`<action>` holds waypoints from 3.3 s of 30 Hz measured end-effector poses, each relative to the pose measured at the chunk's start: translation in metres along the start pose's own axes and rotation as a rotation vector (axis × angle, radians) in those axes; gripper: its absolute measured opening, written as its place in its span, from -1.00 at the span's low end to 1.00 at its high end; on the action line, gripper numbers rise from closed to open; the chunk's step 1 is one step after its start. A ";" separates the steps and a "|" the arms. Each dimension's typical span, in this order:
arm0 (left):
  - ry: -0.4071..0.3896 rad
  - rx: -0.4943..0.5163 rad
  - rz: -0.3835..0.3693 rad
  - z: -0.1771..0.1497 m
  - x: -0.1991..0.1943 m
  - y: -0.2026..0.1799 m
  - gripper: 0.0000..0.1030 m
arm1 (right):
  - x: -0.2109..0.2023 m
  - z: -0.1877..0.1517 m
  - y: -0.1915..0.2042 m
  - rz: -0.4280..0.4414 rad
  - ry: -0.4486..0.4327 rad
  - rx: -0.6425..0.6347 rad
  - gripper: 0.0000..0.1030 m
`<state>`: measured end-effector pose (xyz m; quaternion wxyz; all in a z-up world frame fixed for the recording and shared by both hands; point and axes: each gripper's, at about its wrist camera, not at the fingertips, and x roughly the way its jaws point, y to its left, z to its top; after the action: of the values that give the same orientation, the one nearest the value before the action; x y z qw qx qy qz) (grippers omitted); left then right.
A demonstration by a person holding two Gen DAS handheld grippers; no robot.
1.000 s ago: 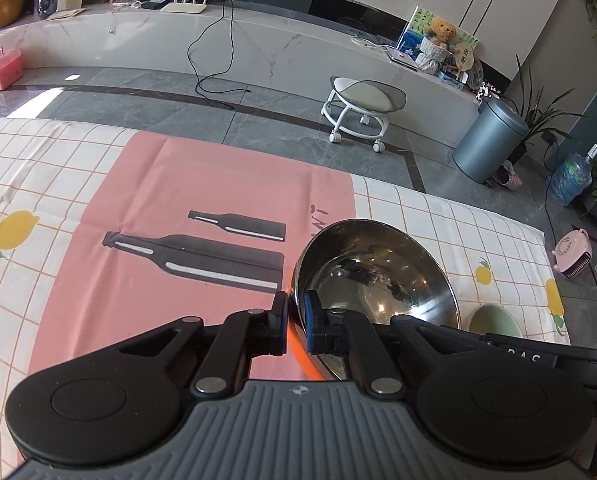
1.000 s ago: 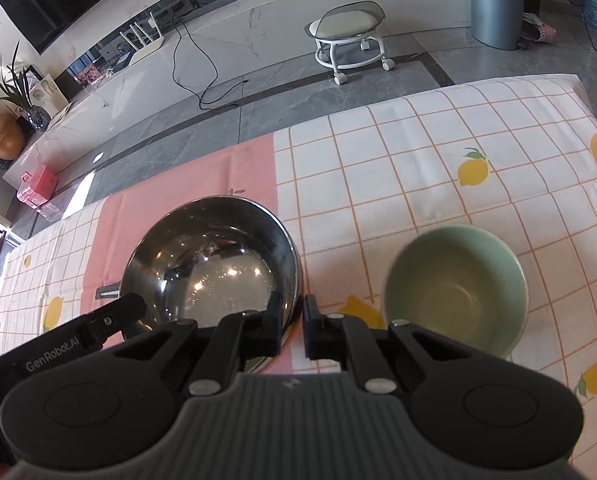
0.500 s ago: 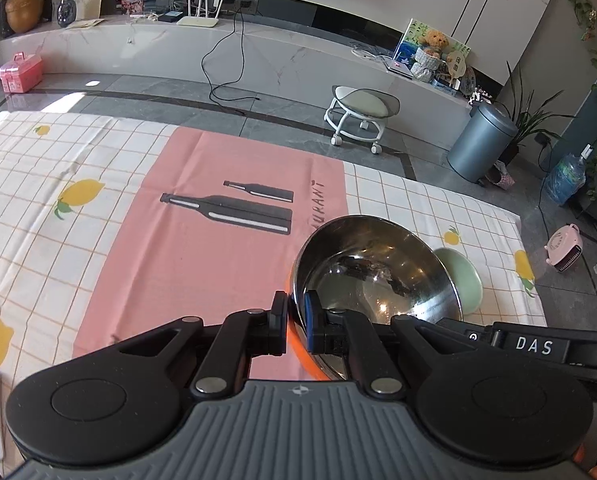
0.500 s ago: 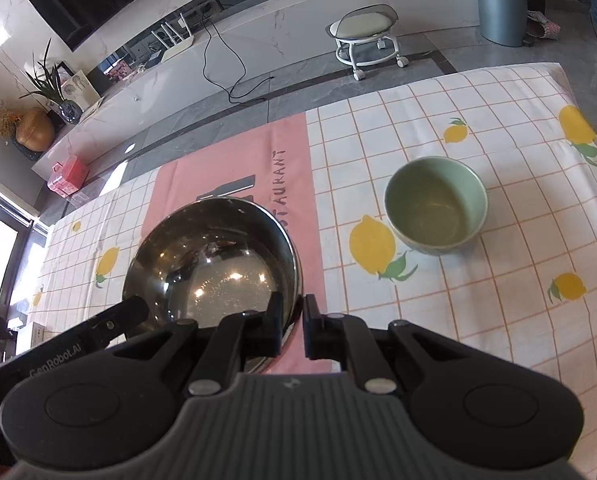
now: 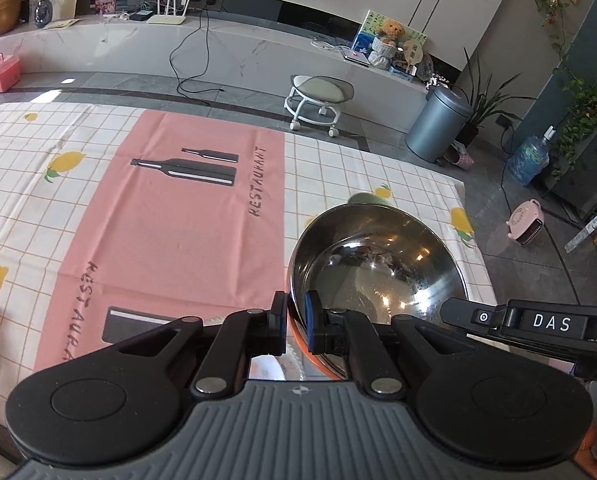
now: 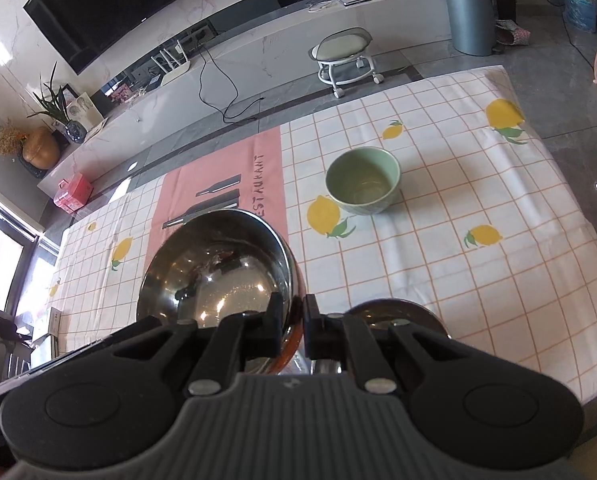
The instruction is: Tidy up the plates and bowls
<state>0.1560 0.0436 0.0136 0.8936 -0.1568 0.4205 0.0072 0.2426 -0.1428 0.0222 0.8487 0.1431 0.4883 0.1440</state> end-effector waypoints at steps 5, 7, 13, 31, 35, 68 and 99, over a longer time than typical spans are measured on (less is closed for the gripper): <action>0.025 0.011 -0.034 -0.017 0.003 -0.018 -0.82 | -0.023 -0.014 -0.021 -0.039 -0.013 0.007 -0.85; 0.042 0.018 -0.047 -0.021 0.008 -0.027 -0.82 | -0.028 -0.019 -0.030 -0.058 -0.012 0.014 -0.85; 0.103 0.025 -0.074 -0.035 0.030 -0.041 -0.82 | -0.033 -0.026 -0.057 -0.108 -0.013 0.025 -0.85; 0.135 0.124 -0.014 -0.051 0.062 -0.055 -0.82 | 0.011 -0.038 -0.085 -0.150 0.077 0.026 -0.87; 0.151 0.141 -0.006 -0.053 0.067 -0.055 -0.82 | 0.016 -0.039 -0.086 -0.155 0.087 0.023 -0.87; 0.101 0.185 -0.088 -0.023 0.040 -0.051 -0.19 | -0.008 -0.025 -0.082 -0.166 0.022 -0.055 -0.21; 0.147 0.032 -0.199 0.097 0.191 -0.028 -0.21 | 0.131 0.108 -0.105 -0.107 0.106 0.149 -0.37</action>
<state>0.3561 0.0221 -0.0643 0.8590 -0.1836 0.4674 -0.0995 0.4108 -0.1999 -0.0693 0.8151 0.1719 0.5489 0.0691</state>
